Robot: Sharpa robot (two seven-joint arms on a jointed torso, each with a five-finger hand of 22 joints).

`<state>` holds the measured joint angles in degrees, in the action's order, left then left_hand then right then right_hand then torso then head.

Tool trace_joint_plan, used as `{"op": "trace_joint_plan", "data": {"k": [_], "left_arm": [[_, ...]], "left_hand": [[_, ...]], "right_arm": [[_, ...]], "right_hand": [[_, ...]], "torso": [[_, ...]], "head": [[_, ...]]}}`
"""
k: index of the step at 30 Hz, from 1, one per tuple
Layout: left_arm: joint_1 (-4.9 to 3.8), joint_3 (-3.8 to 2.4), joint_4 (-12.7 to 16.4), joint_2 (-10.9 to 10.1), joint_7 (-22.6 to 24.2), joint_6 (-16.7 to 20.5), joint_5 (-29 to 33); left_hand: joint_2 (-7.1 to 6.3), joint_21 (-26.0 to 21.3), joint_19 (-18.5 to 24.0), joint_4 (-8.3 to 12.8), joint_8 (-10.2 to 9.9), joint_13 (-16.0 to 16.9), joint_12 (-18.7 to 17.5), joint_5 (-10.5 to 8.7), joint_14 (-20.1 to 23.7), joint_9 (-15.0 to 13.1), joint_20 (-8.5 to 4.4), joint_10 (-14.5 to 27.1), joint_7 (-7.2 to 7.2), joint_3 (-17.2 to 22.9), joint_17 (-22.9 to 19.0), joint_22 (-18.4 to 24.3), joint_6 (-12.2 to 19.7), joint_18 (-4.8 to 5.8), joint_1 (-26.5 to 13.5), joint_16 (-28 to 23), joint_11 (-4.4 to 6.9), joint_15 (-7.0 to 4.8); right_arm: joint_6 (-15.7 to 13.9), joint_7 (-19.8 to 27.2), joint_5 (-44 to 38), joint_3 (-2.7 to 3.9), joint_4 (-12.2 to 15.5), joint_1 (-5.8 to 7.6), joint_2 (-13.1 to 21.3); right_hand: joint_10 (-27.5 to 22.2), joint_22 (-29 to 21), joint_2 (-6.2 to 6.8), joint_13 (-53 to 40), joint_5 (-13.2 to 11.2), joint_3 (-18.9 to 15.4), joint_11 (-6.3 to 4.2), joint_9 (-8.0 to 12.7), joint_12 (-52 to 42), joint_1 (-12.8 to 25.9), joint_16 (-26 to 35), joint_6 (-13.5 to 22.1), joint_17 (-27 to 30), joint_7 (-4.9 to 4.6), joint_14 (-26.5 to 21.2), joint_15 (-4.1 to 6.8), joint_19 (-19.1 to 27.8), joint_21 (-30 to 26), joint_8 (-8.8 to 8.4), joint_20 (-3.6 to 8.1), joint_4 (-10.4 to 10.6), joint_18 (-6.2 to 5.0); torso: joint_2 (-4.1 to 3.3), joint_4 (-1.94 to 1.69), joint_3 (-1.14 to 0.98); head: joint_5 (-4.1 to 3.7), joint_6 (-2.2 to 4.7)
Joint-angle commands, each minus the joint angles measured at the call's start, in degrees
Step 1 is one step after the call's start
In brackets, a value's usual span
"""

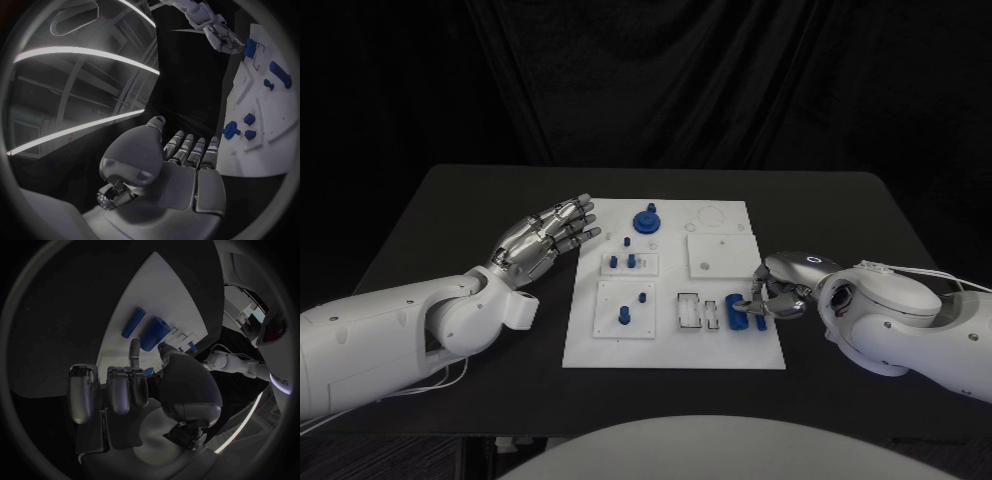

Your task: Assemble the parts on the task board

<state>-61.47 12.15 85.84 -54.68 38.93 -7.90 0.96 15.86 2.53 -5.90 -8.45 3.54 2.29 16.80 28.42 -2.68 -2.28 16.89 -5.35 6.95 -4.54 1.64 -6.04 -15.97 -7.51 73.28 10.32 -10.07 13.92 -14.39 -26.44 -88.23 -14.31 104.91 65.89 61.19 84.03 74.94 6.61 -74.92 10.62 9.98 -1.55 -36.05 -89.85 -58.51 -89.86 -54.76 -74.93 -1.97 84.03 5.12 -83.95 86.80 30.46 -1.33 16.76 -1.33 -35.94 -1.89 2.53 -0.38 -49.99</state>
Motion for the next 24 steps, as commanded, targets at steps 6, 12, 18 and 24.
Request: {"op": "trace_joint_plan", "data": {"k": [6,12,18,24], "left_arm": [[0.09,-0.04,0.0,0.1,2.1,-1.5,0.1],[0.11,-0.04,-0.1,0.1,1.7,-1.7,0.1],[0.17,-0.04,-0.2,0.3,1.4,-2.0,0.1],[0.27,-0.04,-0.4,0.3,1.1,-2.1,0.1]], "left_hand": [[0.23,0.1,-0.3,-0.1,0.3,0.0,0.1,0.39,-0.3,0.0,-0.06,0.1,0.3,0.4,0.1,-0.1,-0.2,0.7,0.5,0.1,0.09,0.25],[0.21,0.1,-0.3,-0.1,0.4,0.1,0.5,0.39,-0.3,0.0,-0.09,-0.1,0.33,0.5,0.1,0.0,-0.4,0.79,0.6,0.2,-0.35,0.24],[0.2,0.1,-0.3,-0.1,0.4,0.1,0.7,0.38,-0.3,0.0,-0.1,-0.2,0.32,0.5,0.1,0.0,-0.5,0.81,0.6,0.1,-0.54,0.24],[0.22,0.1,-0.3,-0.1,0.5,0.2,0.8,0.46,-0.3,0.0,-0.11,-0.3,0.4,0.6,0.1,0.1,-0.7,0.83,0.6,0.2,-0.71,0.22]], "right_arm": [[-1.6,-0.9,-1.2,0.04,-0.3,-0.89,-0.9],[-1.3,-1.3,-1.2,0.05,-1.0,-1.49,-2.0],[-0.8,-1.7,-1.2,0.07,-2.1,-1.93,-3.2],[-1.0,-1.4,-1.5,0.08,-3.3,-2.42,-4.3]], "right_hand": [[6.0,14.0,-0.71,-15.1,-0.8,0.3,-0.35,-0.4,-0.2,0.8,-0.1,0.5,-15.1,0.04,6.0,0.21,-4.8,0.3,0.18,0.35,0.1,0.54],[6.0,13.9,-0.91,-15.1,-1.4,0.2,-0.34,-0.5,-0.2,1.5,-0.1,0.5,-15.1,0.02,6.0,0.18,-4.7,0.0,0.11,0.32,0.2,0.46],[6.0,13.9,-1.05,-15.1,-1.8,0.1,-0.33,-0.7,-0.2,2.2,-0.1,0.6,-15.1,0.0,6.0,0.16,-4.6,-0.1,0.03,0.29,0.2,0.41],[6.0,13.8,-1.5,-15.1,-0.6,0.8,-0.37,-1.0,-0.2,1.3,-0.1,0.5,-15.1,0.08,6.0,0.2,-4.5,-0.2,-0.02,0.29,-0.1,0.38]], "torso": [[0.02,0.01,0.01],[0.07,-0.06,0.02],[0.1,-0.03,0.03],[0.11,0.0,0.01]], "head": [[0.24,-0.01],[0.1,-0.01],[0.31,-0.01],[0.39,-0.01]]}}
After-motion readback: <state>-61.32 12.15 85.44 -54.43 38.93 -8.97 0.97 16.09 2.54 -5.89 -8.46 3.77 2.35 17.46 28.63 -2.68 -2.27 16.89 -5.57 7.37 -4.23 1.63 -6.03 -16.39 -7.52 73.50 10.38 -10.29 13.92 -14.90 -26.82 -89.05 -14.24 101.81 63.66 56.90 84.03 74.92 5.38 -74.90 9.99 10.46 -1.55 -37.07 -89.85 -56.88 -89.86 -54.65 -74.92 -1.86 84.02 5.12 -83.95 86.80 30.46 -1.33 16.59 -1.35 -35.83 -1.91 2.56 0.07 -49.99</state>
